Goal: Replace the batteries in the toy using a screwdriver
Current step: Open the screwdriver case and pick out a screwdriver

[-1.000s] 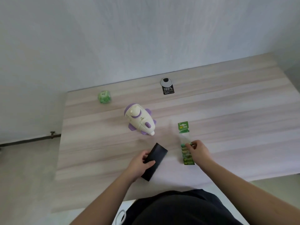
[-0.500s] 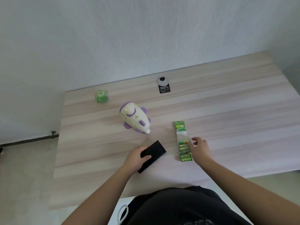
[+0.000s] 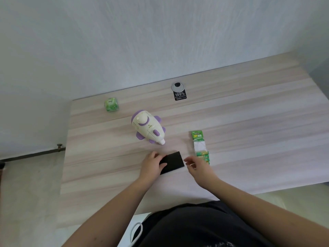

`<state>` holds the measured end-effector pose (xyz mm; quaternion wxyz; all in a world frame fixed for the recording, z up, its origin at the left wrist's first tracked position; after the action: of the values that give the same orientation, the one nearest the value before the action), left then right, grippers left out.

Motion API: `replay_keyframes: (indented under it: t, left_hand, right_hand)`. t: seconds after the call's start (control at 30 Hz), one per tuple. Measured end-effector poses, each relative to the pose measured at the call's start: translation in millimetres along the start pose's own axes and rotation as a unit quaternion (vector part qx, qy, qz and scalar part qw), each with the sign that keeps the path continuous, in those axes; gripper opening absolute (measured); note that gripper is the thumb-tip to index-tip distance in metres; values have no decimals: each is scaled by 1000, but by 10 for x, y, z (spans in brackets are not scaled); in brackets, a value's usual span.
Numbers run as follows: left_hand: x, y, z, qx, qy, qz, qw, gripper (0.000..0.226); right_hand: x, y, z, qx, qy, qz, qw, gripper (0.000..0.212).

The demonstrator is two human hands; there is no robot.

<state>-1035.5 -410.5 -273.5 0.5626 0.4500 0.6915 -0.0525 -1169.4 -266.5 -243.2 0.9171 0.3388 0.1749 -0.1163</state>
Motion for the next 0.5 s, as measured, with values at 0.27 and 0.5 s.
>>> replay_keyframes:
  t: [0.27, 0.5]
  left_hand:
    - [-171, 299, 284, -126, 95, -110, 981, 38]
    - [62, 501, 740, -264, 187, -8, 946, 46]
  right_hand:
    - [143, -140, 82, 36, -1, 22, 999, 42]
    - [293, -211, -115, 106, -73, 32, 991, 52]
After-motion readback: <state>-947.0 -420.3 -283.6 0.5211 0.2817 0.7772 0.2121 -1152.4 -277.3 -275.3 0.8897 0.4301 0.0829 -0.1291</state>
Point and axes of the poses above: each hand's wrist, its own y-axis away from the middle knuckle, its own x-axis out of the palm, z = x × y, the point moved 9 cm from there along -y, towards the middle knuckle, and after that the axes turned 6 degrees about z, right-handed, at the moved point
